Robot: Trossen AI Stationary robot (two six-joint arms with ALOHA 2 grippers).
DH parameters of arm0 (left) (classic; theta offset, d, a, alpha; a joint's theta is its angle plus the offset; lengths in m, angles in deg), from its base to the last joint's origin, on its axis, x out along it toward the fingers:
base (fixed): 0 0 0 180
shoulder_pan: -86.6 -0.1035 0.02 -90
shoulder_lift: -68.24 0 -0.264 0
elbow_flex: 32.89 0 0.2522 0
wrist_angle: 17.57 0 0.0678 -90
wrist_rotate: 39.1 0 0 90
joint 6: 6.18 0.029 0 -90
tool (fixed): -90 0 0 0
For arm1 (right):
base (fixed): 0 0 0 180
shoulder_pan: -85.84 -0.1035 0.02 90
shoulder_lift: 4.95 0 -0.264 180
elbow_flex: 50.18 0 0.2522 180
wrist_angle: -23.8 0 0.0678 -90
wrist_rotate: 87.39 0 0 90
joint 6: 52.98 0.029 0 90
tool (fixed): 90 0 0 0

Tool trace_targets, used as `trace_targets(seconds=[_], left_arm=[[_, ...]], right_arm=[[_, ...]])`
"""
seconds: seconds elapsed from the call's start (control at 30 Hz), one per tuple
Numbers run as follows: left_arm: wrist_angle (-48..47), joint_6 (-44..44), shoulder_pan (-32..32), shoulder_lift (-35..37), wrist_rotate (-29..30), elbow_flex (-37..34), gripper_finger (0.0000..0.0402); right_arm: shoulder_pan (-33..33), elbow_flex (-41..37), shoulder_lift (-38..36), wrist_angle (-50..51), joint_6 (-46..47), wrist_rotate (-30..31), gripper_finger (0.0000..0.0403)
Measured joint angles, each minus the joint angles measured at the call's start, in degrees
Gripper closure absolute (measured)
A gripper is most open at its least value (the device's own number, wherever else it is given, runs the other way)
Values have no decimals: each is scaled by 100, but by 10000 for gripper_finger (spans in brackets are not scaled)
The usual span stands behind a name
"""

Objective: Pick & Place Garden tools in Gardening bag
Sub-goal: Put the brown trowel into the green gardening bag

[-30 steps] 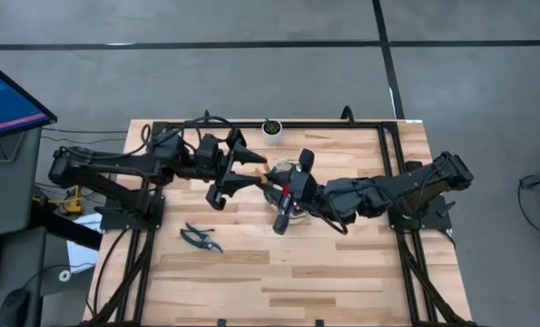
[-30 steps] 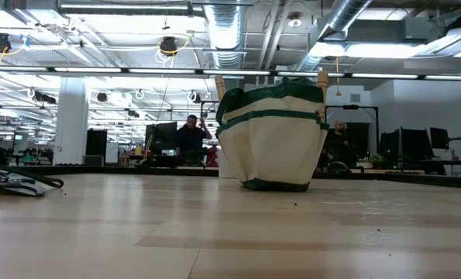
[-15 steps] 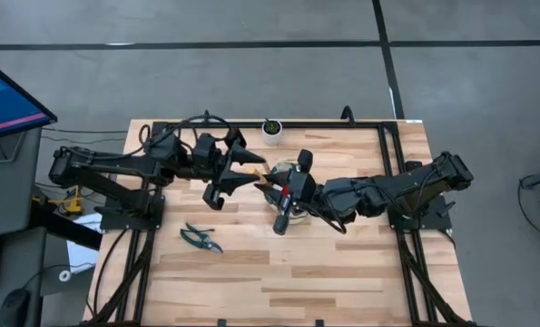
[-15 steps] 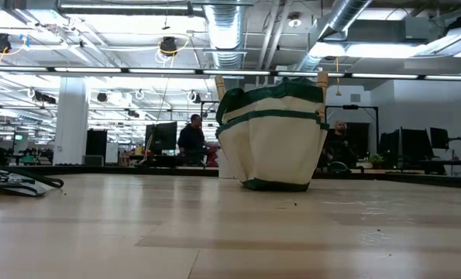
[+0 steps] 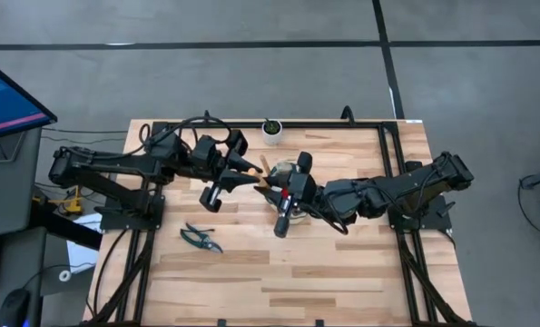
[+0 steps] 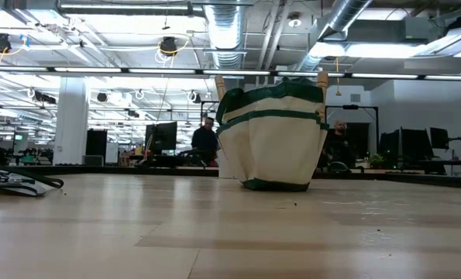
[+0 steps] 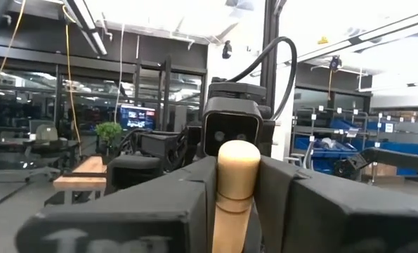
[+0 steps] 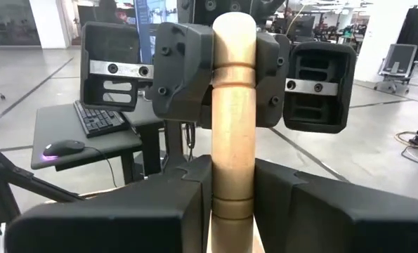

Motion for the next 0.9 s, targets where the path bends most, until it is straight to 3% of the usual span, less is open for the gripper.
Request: trace_targets(seconds=[0.13, 0.2, 0.43, 0.53, 0.73, 0.9], left_arm=[[-15, -21, 0, 0, -16, 0, 356], [-41, -93, -2, 0, -49, 0, 356], [-672, -101, -271, 146, -734, -4, 356], [-965, -2, -380, 147, -1069, -2, 356], [-1647, 275, -609, 221, -1907, -110, 356], [-1430, 960, -586, 575, -1726, -1045, 356]], right_arm=[[0, 0, 0, 0, -2, -19, 340], [2, 0, 0, 9, -45, -125, 319], [-292, 0, -170, 39, -68, -337, 169], [-574, 2, -338, 39, -52, -335, 129], [-1266, 2, -637, 23, 38, -175, 115], [-1823, 4, -732, -81, 116, 550, 118]])
